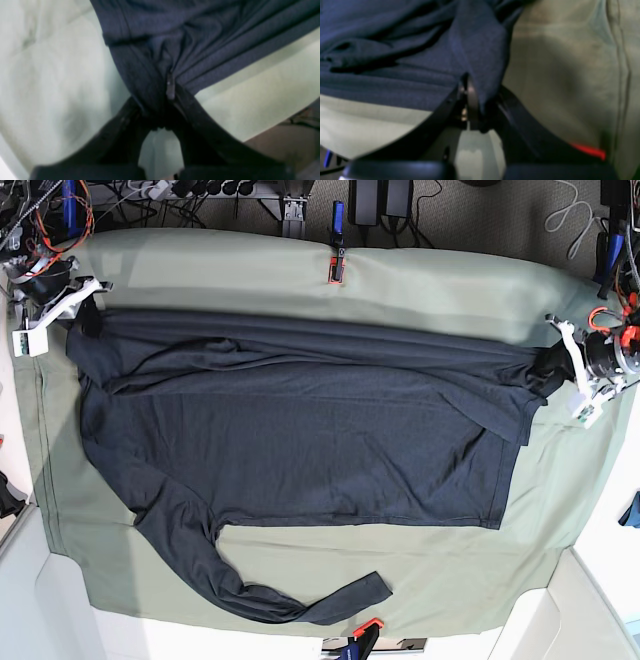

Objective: Fold the T-shirt properly
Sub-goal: 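Grasp the folded edge with both grippers and pull it back, then move both grippers to the hem corners and grasp them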

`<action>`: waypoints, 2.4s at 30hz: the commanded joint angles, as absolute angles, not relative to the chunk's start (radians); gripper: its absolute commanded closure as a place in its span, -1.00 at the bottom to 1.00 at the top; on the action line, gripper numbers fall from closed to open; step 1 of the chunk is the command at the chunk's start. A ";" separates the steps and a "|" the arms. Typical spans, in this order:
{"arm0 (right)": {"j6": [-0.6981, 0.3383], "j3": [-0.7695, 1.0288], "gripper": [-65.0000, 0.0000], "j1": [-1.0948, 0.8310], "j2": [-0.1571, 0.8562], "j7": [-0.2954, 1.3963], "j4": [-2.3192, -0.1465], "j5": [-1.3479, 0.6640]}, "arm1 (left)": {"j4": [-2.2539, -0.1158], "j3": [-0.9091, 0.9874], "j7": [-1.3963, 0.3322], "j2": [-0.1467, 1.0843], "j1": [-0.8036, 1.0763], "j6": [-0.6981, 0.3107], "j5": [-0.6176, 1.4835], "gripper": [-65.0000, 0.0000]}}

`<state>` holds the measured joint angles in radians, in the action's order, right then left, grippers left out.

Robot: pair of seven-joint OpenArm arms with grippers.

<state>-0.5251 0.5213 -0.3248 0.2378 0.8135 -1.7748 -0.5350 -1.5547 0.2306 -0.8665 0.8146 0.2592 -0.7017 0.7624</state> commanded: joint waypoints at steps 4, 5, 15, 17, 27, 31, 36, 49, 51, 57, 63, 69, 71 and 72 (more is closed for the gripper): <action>-0.521 0.556 1.00 -0.383 0.258 0.797 -1.811 -0.529 | -1.606 0.303 -0.858 0.840 0.351 -0.698 0.744 1.00; -0.521 0.562 1.00 -0.392 0.258 0.796 -1.811 -0.528 | -1.606 0.303 -0.851 0.836 0.364 -0.698 0.744 1.00; -0.521 0.570 1.00 -0.408 0.258 0.799 -1.805 -0.526 | -1.604 0.303 -0.834 0.778 0.405 -0.698 0.743 1.00; -0.521 0.570 0.99 -0.408 0.258 0.798 -1.800 -0.520 | -1.604 0.303 -0.833 0.779 0.405 -0.698 0.742 0.75; -0.505 0.570 0.16 -0.408 0.258 0.793 -1.791 -0.520 | -1.604 0.303 -0.783 0.779 0.405 -0.698 0.698 0.25; -0.491 0.591 0.16 -0.408 0.258 0.773 -1.792 -0.543 | -1.604 0.303 -0.814 0.788 0.405 -0.681 0.699 0.03; -0.491 0.667 0.16 -0.391 0.266 0.760 -1.801 -0.575 | -1.605 0.324 -0.811 0.810 0.405 -0.698 0.754 0.03; -0.490 0.667 0.16 -0.182 0.335 0.758 -1.784 -0.580 | -1.604 0.537 -0.760 0.820 0.395 -0.698 0.902 0.03; -0.490 0.643 0.16 -0.134 0.335 0.748 -1.765 -0.576 | -1.604 0.537 -0.749 0.827 0.378 -0.698 0.901 0.03; -0.467 0.541 0.16 0.051 0.335 0.708 -1.615 -0.552 | -1.589 0.496 -0.707 0.833 0.273 -0.698 0.862 0.03; -0.467 0.441 0.16 0.288 0.335 0.691 -1.364 -0.474 | -1.430 0.265 -0.624 0.837 0.057 -0.698 0.767 0.03; -0.469 0.382 0.16 0.462 0.335 0.648 -1.076 -0.367 | -1.127 0.025 -0.498 0.824 -0.243 -0.680 0.680 0.03; -0.472 0.369 0.16 0.487 0.335 0.648 -0.991 -0.355 | -1.014 -0.035 -0.456 0.814 -0.335 -0.673 0.665 0.03; -0.474 0.363 0.16 0.490 0.335 0.648 -0.960 -0.357 | -0.960 -0.059 -0.438 0.806 -0.378 -0.673 0.657 0.03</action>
<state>-0.4721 0.3626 0.4664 0.3199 0.6628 -0.9443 -0.3492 -0.9463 -0.0666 -0.4580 0.7837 -0.3576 -0.6731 0.6418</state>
